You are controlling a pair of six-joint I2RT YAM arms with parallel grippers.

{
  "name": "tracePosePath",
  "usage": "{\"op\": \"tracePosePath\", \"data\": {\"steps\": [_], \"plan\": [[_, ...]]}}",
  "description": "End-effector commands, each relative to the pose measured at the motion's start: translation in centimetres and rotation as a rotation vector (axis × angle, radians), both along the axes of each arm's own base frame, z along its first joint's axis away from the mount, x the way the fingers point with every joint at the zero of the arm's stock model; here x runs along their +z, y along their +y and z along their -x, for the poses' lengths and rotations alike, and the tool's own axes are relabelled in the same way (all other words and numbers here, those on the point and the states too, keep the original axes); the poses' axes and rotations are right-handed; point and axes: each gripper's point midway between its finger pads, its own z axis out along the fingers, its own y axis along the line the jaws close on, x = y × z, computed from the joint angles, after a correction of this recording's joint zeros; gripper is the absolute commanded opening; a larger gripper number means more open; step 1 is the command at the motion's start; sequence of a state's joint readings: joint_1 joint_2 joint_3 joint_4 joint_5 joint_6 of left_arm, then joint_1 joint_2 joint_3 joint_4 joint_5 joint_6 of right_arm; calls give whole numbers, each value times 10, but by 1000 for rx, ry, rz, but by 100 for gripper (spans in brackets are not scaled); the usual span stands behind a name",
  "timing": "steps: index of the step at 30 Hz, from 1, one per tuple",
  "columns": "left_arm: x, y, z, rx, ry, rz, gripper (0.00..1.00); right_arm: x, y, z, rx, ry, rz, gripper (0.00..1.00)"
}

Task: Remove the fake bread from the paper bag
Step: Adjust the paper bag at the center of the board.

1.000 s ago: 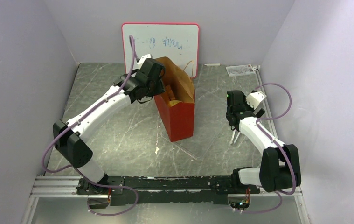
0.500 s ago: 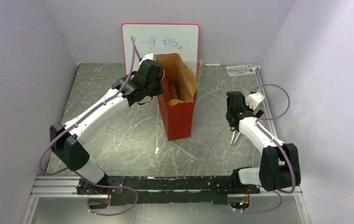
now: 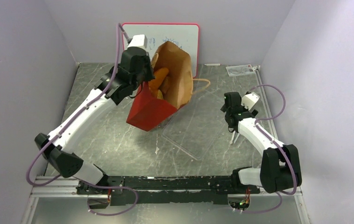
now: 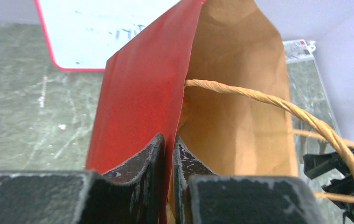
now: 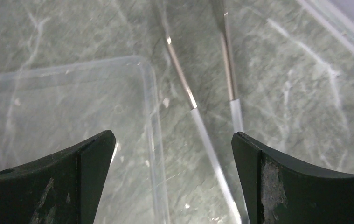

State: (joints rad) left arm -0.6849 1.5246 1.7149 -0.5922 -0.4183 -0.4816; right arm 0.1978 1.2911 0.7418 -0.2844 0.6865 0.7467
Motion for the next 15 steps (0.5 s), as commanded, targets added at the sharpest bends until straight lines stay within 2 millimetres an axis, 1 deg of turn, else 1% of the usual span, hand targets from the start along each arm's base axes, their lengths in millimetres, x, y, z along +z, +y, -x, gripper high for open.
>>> {"op": "tracePosePath", "data": {"steps": [1,5,7,9,10,15], "plan": [[42,42,1,83,-169,10,7,-17,32,0,78,16,-77,100],[34,68,10,108,-207,-11,7,-31,64,3,122,49,-81,100],[23,79,15,116,-211,-33,7,-38,77,7,127,63,-102,99],[21,87,21,122,-220,-40,7,-45,84,13,118,69,-124,98],[16,90,22,121,-214,-48,7,-47,86,16,111,71,-133,98],[11,99,31,107,-232,-57,7,-55,90,27,113,82,-170,96]]}}
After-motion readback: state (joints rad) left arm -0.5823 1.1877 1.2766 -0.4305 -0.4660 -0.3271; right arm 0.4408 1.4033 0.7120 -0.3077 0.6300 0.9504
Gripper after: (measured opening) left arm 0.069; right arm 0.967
